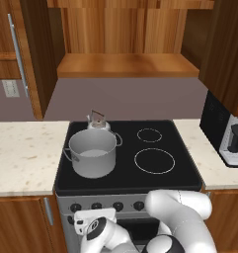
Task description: Pick the kettle from the cabinet and place it on a stove burner. Then pick the pot from the counter and place it on another stove burner. Finally, turn both burners on.
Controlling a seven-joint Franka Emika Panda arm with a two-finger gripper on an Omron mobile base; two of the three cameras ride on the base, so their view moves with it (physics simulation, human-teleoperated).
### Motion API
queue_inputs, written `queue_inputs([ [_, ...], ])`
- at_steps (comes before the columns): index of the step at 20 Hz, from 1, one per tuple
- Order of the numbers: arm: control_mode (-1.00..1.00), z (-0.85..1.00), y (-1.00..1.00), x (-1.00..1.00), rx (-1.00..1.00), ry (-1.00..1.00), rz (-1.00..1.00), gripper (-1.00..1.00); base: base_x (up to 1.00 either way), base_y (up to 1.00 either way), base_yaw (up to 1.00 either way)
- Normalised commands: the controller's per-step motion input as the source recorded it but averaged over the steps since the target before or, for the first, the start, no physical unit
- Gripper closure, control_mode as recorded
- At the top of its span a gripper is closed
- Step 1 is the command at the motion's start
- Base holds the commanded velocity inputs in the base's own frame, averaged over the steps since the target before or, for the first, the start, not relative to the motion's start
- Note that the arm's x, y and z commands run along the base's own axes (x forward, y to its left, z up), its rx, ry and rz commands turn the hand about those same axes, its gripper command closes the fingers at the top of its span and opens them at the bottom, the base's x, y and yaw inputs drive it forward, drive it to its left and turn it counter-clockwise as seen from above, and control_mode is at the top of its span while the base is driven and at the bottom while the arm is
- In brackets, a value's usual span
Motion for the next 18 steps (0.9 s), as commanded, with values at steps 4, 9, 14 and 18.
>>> queue_inputs([
  [4, -1.0, 0.04, 0.0, 0.0, -0.22, 0.01, 0.0, 1.0, 0.0, 0.0, 0.0],
  [9, -1.0, 0.02, 0.0, 0.0, -0.2, 0.01, 0.0, 1.0, 0.0, 0.0, 0.0],
  [14, -1.0, 0.01, 0.0, 0.0, -0.2, 0.01, 0.0, 1.0, 0.0, 0.0, 0.0],
  [18, -1.0, 0.01, 0.0, 0.0, -0.19, 0.02, 0.0, 1.0, 0.0, 0.0, 0.0],
])
